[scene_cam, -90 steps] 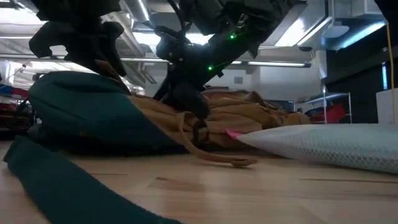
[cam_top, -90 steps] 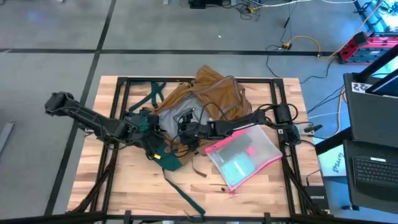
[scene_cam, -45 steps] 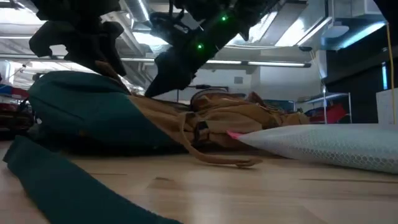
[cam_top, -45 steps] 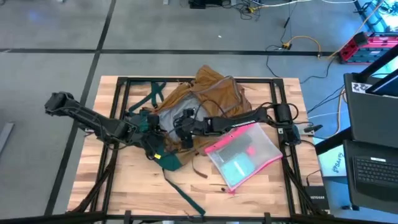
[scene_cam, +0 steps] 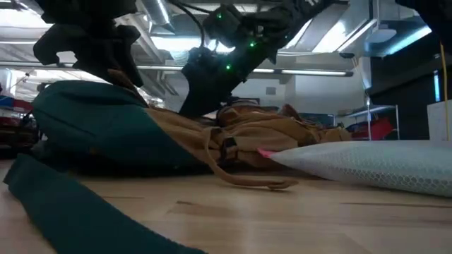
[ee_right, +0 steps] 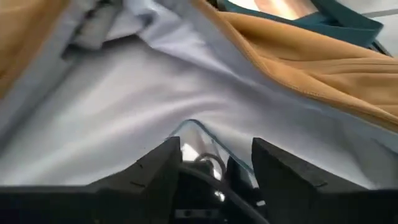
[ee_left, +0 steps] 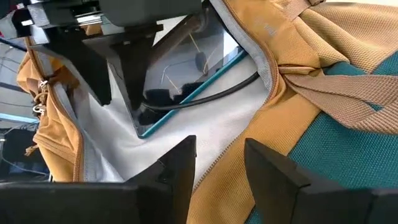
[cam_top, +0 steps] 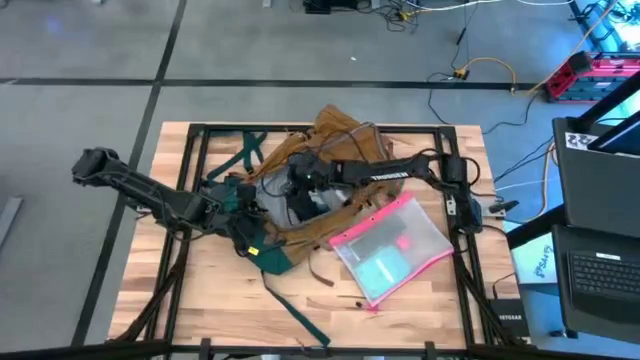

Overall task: Unpack backpack
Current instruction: Remove the black charger cable from the brown backpack

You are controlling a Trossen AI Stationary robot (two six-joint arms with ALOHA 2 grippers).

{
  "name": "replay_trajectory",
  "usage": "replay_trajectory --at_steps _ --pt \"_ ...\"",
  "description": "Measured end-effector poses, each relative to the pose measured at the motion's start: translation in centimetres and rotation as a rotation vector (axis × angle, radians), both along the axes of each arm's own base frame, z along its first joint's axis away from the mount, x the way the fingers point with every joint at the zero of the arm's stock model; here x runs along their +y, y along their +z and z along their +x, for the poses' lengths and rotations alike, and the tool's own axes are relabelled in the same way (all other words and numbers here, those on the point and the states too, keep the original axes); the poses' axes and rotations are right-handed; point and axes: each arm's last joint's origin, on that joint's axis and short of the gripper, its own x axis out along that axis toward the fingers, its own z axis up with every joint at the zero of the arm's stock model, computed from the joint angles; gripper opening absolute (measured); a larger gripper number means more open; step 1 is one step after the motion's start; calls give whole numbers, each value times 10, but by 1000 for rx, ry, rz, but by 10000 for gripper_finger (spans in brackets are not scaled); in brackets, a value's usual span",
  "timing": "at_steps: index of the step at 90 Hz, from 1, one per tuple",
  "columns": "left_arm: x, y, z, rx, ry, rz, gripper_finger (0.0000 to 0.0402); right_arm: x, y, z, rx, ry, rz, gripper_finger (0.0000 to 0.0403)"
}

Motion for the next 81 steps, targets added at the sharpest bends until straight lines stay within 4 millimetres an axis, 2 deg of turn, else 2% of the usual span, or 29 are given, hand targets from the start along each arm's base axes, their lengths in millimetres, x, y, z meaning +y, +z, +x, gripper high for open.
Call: replay_trajectory --at_steps 32,62,81 --pt "0 0 0 8 -11 -16 123 -2 -9 -15 252 209 -215 186" --pt "-1 0 0 8 -12 -17 123 -26 -6 -24 263 195 -141 186" --pt "-1 -1 0 10 -17 -30 123 -56 -6 -32 234 180 -24 186"
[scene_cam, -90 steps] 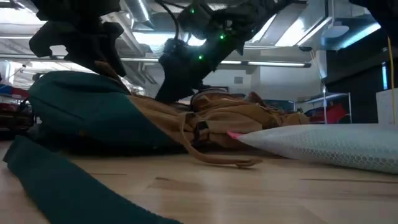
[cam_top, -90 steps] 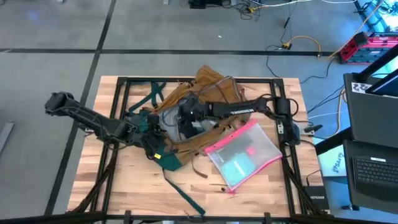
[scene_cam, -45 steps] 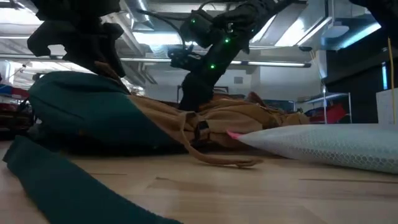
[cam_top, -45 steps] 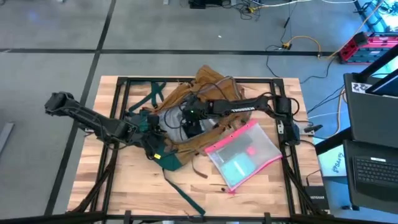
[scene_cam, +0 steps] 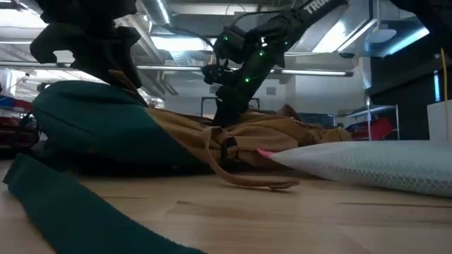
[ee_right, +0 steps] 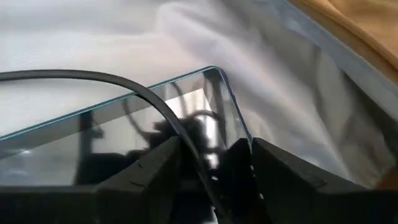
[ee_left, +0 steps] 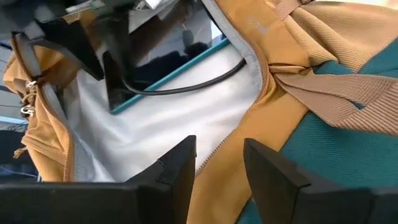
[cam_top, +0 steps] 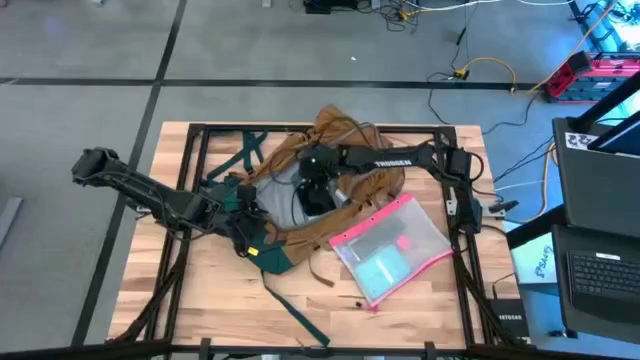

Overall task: Unpack backpack
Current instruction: Remove the black charger cable from the brown backpack

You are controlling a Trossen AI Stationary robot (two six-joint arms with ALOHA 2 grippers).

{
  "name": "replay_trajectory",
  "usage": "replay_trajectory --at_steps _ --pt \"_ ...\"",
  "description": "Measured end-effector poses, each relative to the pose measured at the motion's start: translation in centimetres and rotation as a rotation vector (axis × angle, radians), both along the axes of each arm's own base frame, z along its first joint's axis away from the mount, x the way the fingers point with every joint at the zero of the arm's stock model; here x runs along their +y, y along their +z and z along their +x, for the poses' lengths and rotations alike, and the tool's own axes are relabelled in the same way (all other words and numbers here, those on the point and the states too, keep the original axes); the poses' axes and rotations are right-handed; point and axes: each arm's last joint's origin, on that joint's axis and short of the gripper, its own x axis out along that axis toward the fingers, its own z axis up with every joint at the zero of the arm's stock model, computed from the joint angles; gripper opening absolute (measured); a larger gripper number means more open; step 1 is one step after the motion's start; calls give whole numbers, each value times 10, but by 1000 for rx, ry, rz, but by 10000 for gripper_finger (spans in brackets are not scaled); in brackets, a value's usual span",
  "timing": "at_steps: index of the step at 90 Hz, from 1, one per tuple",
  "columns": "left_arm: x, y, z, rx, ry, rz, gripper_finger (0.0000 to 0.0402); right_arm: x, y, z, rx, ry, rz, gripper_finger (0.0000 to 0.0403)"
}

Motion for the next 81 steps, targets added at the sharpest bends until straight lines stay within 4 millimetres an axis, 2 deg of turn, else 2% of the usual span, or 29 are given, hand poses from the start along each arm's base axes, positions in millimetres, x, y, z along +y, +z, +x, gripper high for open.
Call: replay_trajectory --at_steps 9,34,44,48,64,81 --pt "0 0 0 0 0 -2 123 -14 -1 -6 -16 -6 114 185" --pt "0 0 0 -2 2 -4 123 -20 -3 -12 25 -11 124 92" --pt "0 0 0 -2 2 -4 123 -17 -3 -11 31 14 112 26" --pt "0 0 0 -2 2 -5 123 -16 -3 -11 36 26 93 11" --pt "0 0 0 -4 6 -9 123 -7 -2 -7 41 34 28 6" --pt "0 0 0 -4 6 -9 123 6 11 2 54 40 -33 2"
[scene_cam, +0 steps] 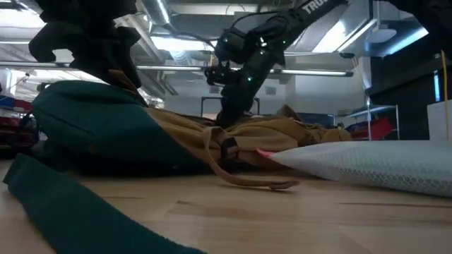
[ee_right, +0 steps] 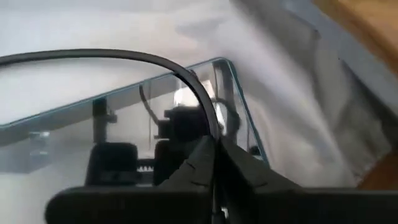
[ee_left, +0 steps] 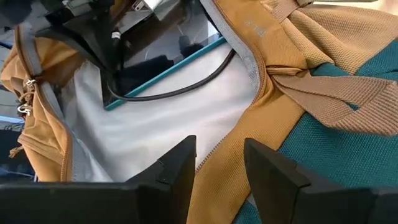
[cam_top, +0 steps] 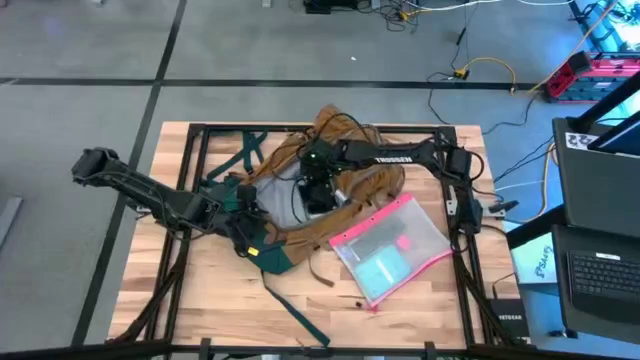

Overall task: Unpack backpack
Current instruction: Remove the black charger cable from the brown backpack

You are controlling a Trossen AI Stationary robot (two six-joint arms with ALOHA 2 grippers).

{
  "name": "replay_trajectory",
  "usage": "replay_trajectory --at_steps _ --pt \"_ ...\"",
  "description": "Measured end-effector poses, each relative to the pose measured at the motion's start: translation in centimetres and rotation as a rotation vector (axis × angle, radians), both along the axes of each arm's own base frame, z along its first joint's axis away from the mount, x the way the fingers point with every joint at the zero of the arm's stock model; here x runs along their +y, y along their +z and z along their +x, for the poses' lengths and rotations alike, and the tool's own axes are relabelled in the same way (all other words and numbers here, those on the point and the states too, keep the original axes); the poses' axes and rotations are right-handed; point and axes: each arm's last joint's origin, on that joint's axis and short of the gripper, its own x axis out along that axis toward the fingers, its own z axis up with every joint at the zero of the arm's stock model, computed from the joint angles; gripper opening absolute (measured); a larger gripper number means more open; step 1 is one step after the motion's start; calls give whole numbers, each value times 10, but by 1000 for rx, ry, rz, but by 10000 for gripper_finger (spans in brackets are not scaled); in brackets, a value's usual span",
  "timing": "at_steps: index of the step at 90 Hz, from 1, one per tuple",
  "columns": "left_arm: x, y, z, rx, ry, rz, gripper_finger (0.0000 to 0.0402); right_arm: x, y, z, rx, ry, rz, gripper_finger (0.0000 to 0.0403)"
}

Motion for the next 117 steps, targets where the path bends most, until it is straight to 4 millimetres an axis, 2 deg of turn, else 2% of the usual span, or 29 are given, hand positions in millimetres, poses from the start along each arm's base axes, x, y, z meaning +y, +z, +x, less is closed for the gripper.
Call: replay_trajectory --at_steps 16,27,49,73,103,117 --pt "0 0 0 1 -2 -12 123 18 24 8 8 17 -50 1" --pt "0 0 0 1 1 -13 123 38 47 10 13 23 -116 1" --pt "0 0 0 1 5 -17 123 79 97 2 -14 38 -210 0" --pt "0 -1 0 2 7 -18 123 118 159 -46 -102 47 -166 0" --pt "0 0 0 3 5 -17 123 163 239 -135 -345 -26 -236 0" --pt "0 0 0 2 5 -17 123 188 256 -167 -427 -8 -229 0"
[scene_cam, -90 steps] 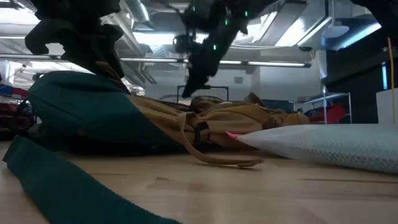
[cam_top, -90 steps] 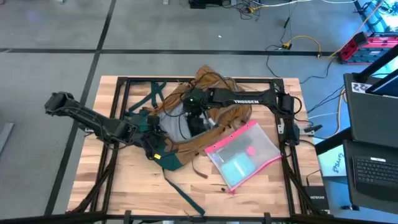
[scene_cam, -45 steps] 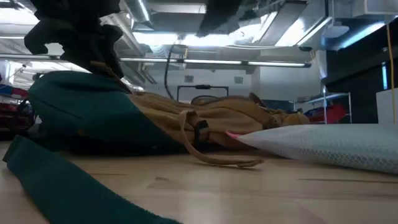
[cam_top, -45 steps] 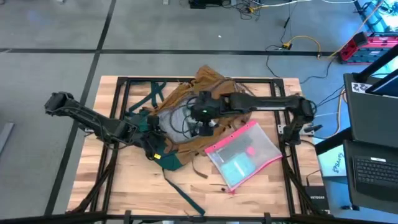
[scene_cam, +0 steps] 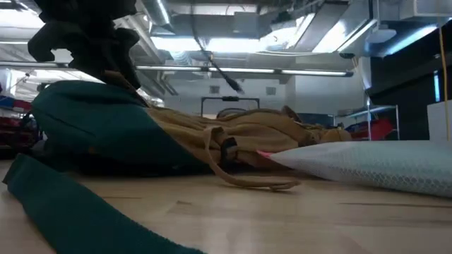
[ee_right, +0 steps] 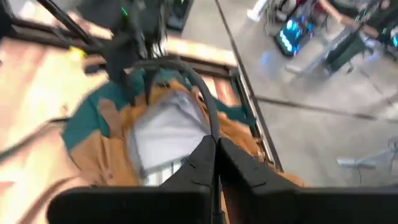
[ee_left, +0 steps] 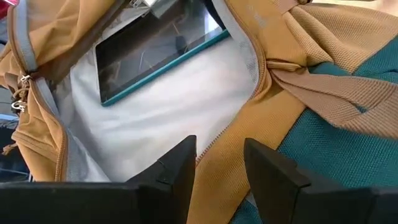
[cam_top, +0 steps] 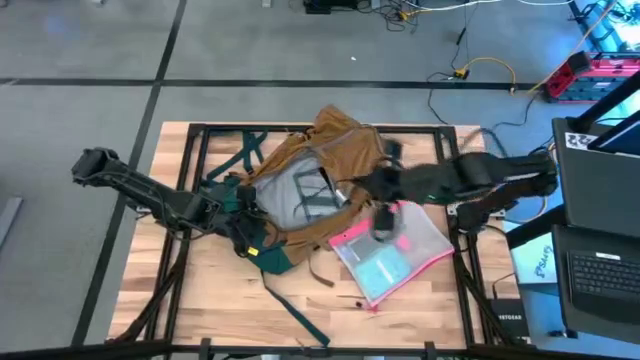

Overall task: Unpack backpack
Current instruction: Remove the black charger cable from the brown backpack, then remove the blue tablet from the brown backpack

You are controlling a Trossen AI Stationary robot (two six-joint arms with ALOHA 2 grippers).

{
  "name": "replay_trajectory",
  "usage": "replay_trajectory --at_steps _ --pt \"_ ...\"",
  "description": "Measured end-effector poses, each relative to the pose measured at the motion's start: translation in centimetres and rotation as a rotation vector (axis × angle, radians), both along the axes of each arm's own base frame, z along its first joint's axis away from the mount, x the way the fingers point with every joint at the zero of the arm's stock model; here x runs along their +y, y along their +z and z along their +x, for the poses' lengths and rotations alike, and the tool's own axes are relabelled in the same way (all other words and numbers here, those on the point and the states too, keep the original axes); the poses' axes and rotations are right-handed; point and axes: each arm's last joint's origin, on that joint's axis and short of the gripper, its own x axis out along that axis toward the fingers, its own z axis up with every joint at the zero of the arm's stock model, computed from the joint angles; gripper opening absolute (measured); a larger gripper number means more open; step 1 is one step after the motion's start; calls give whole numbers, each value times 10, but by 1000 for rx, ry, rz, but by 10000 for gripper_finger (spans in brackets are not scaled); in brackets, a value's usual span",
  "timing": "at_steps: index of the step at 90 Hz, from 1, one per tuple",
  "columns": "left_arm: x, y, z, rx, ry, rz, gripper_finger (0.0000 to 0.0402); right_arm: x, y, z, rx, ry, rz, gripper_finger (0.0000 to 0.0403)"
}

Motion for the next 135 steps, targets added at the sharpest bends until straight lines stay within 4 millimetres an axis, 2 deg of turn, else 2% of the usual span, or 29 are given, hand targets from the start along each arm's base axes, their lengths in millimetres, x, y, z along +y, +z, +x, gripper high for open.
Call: replay_trajectory --at_steps 15,23,35,48,61,81,106,119,135 --pt "0 0 0 -1 0 0 123 21 13 -32 -63 37 20 0" --pt "0 0 0 -2 0 -1 123 33 5 -37 -41 52 38 0" --pt "0 0 0 -4 0 -1 123 48 -30 -34 43 41 62 0" --pt "0 1 1 -10 -3 -2 123 52 -86 -29 129 -41 80 0" --pt "0 1 1 -17 0 -6 123 43 -136 -37 140 -98 146 0" --pt "-1 1 2 -26 2 -11 123 28 -195 -62 77 -125 318 0" --pt "-1 2 3 -33 -3 -9 123 16 -265 -82 88 -218 424 3" --pt "-1 2 3 -35 0 -11 123 12 -275 -86 57 -269 404 17" --pt "-1 2 3 -34 -2 -9 123 9 -275 -87 5 -316 356 48"
